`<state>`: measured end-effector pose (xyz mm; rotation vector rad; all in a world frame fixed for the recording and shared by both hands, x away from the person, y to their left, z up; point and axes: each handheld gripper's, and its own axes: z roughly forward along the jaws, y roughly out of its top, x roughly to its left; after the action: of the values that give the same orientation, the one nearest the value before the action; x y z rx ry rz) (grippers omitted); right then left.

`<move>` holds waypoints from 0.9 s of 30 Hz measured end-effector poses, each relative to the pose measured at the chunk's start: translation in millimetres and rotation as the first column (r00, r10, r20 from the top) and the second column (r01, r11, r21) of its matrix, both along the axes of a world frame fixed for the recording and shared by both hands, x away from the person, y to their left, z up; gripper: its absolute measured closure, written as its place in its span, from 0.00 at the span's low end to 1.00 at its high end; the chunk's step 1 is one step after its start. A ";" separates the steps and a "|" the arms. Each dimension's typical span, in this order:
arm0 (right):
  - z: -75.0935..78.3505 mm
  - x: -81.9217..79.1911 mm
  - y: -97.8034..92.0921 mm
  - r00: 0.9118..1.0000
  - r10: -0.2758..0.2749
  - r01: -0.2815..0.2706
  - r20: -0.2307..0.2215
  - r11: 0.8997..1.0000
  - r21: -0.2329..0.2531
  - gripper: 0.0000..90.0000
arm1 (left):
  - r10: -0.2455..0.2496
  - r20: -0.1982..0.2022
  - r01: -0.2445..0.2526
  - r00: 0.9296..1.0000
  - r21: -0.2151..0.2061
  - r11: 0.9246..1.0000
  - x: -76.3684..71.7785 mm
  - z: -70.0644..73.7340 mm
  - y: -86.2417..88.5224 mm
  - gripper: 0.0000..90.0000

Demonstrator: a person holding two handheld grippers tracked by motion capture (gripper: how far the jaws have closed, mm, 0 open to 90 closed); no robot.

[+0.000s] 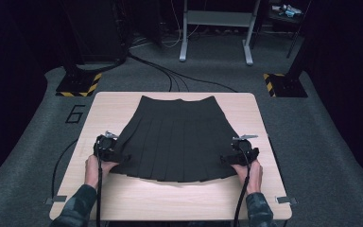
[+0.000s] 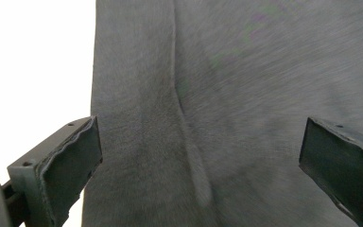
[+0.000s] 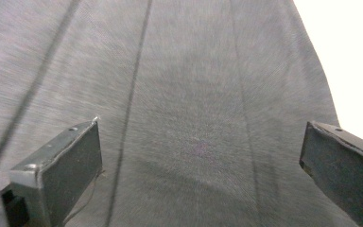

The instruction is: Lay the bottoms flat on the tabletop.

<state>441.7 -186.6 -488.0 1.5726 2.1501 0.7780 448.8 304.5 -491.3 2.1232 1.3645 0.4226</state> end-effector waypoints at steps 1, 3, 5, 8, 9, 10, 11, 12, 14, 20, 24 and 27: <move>0.0 0.0 0.0 1.000 0.000 0.000 0.000 1.000 0.000 0.00 | 0.000 0.012 0.000 1.000 -0.006 1.000 -3.1 5.2 1.3 0.00; 10.7 -8.0 -1.9 1.000 0.002 -0.003 0.028 1.000 0.007 0.00 | -0.007 0.033 0.008 0.999 -0.010 1.000 -9.6 15.2 4.5 0.00; 18.9 -15.8 -4.5 0.999 -0.002 0.001 0.046 1.000 0.018 0.00 | -0.002 0.056 0.003 0.998 -0.022 1.000 -17.6 24.3 8.9 0.00; 27.7 -27.5 -10.2 0.998 -0.006 0.005 0.067 1.000 0.022 0.00 | -0.002 0.083 0.004 0.997 -0.025 1.000 -30.4 34.3 16.7 0.00; 29.9 -31.2 -13.1 0.997 -0.004 0.002 0.078 1.000 0.022 0.00 | 0.003 0.096 0.000 0.995 -0.028 1.000 -34.7 36.3 19.7 0.00; 32.1 -35.5 -15.9 0.997 -0.007 0.004 0.083 0.999 0.032 0.00 | 0.005 0.100 -0.002 0.995 -0.030 1.000 -39.3 38.5 23.5 0.00; 33.6 -39.6 -18.9 0.996 -0.008 0.005 0.093 0.999 0.035 0.00 | 0.009 0.102 -0.005 0.995 -0.034 0.999 -44.1 40.0 26.9 0.00; 34.9 -43.9 -21.7 0.995 -0.008 0.005 0.101 0.999 0.035 0.00 | 0.013 0.108 -0.009 0.994 -0.029 1.000 -49.8 41.2 31.5 0.00; 36.0 -52.8 -28.2 0.993 -0.008 0.005 0.117 1.000 0.029 0.00 | 0.025 0.113 -0.022 0.993 -0.032 0.999 -58.5 41.1 38.3 0.00; 28.8 -76.6 -51.2 0.990 -0.045 0.041 0.134 0.999 0.033 0.00 | 0.084 0.099 -0.080 0.992 -0.044 0.996 -84.5 20.9 63.1 0.00; 14.9 -89.8 -65.9 0.989 -0.079 0.076 0.121 0.997 0.026 0.00 | 0.127 0.083 -0.122 0.988 -0.064 0.990 -99.9 0.6 77.9 0.00; 0.8 -97.2 -78.1 0.990 -0.101 0.101 0.098 0.995 0.014 0.00 | 0.131 0.059 -0.128 0.990 -0.047 0.991 -108.4 -14.8 84.0 0.00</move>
<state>344.6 -264.8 -487.2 1.5997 1.9843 0.8157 340.3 388.5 -506.0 1.9778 1.4677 0.5021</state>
